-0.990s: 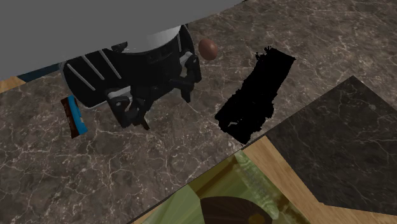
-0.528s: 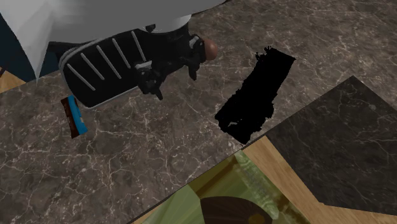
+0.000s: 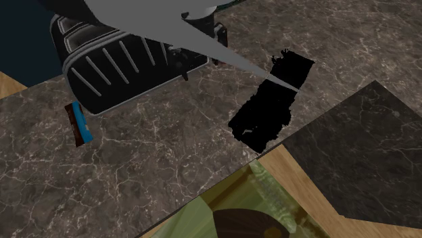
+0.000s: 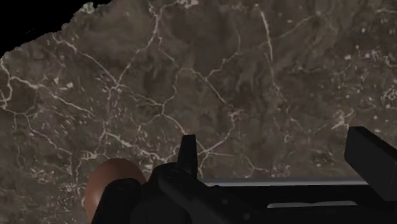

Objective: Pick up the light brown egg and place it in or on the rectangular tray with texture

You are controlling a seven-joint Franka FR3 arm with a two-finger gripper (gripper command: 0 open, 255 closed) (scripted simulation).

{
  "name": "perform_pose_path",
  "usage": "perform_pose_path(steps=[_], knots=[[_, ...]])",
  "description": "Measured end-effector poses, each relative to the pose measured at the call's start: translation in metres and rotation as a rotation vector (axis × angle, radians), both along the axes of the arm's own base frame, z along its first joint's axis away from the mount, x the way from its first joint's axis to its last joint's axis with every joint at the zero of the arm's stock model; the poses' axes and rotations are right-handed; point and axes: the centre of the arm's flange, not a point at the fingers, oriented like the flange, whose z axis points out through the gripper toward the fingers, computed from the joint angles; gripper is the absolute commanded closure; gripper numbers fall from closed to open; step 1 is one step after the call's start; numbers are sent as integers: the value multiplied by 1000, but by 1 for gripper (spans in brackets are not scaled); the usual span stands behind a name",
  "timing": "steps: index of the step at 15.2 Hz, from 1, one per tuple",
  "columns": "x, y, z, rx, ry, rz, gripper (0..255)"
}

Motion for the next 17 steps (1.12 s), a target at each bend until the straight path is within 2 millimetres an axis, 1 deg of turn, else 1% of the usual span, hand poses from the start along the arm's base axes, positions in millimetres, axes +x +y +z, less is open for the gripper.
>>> perform_pose_path(steps=[7, 8, 10, 13, 14, 15, 17], knots=[[46, -63, -33, -40, -25, -55, 0], [52, -74, -39, -46, -28, -63, 0], [64, -93, -43, -57, -37, -78, 0], [82, -123, -54, -73, -46, -102, 0], [88, -133, -61, -79, -50, -110, 0], [89, -139, -62, -82, -50, -114, 0], [92, -144, -68, -85, -54, -118, 0]])
